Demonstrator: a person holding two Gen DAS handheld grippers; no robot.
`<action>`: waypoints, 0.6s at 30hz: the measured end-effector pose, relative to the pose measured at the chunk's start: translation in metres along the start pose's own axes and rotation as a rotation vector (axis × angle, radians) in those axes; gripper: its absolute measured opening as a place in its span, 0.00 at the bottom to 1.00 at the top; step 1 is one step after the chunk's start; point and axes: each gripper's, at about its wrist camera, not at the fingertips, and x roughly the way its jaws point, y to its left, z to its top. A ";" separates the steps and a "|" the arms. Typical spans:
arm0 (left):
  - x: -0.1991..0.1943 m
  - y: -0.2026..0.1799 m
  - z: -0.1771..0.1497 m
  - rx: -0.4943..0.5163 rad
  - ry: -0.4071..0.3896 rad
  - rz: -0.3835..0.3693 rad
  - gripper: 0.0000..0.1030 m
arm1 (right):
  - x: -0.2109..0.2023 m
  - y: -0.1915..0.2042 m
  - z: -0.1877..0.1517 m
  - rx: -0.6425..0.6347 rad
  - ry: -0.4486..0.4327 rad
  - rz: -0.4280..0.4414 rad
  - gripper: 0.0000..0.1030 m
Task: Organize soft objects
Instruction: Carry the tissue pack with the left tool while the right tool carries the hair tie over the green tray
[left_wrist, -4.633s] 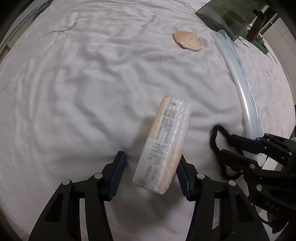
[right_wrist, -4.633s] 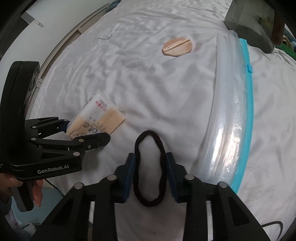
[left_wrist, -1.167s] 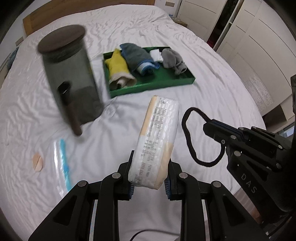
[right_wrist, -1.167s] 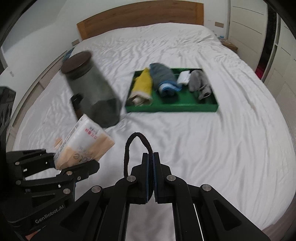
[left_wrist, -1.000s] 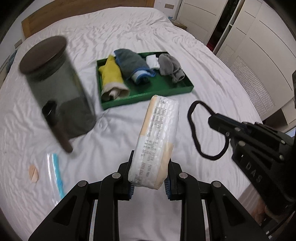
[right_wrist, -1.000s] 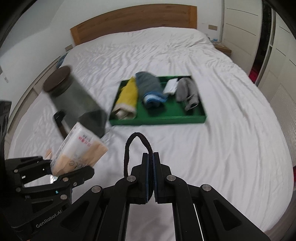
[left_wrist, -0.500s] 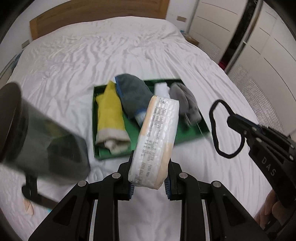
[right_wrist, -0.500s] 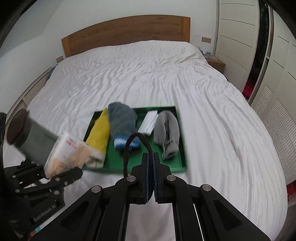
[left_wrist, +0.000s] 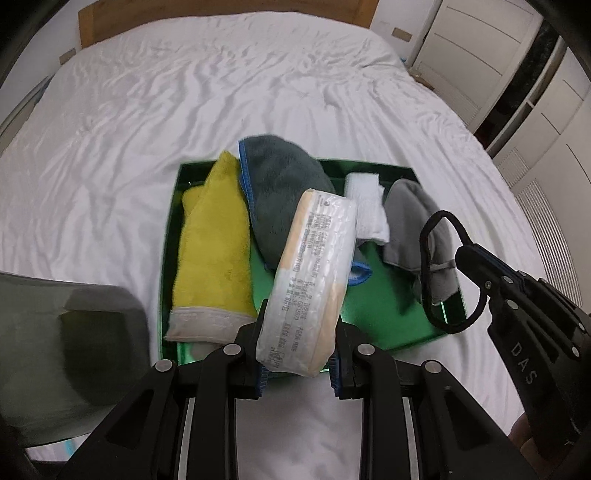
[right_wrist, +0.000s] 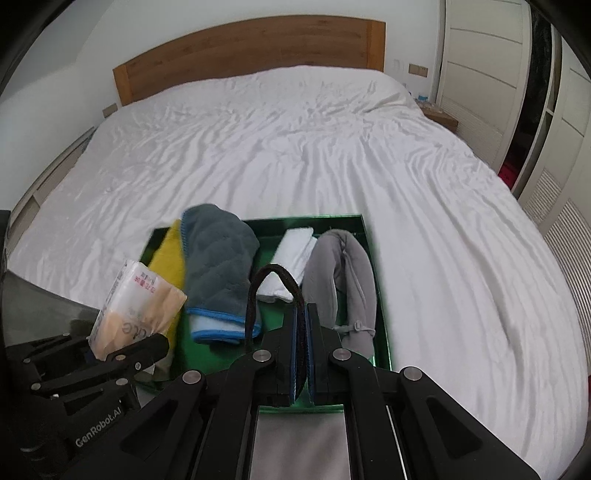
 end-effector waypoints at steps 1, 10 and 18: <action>0.004 -0.001 0.000 0.000 0.004 0.005 0.21 | 0.007 -0.001 0.000 0.004 0.007 -0.004 0.03; 0.026 -0.006 -0.005 0.024 0.022 0.058 0.21 | 0.043 -0.006 -0.006 0.013 0.050 -0.032 0.03; 0.030 -0.007 -0.006 0.034 0.023 0.065 0.21 | 0.051 -0.003 -0.009 0.017 0.062 -0.034 0.04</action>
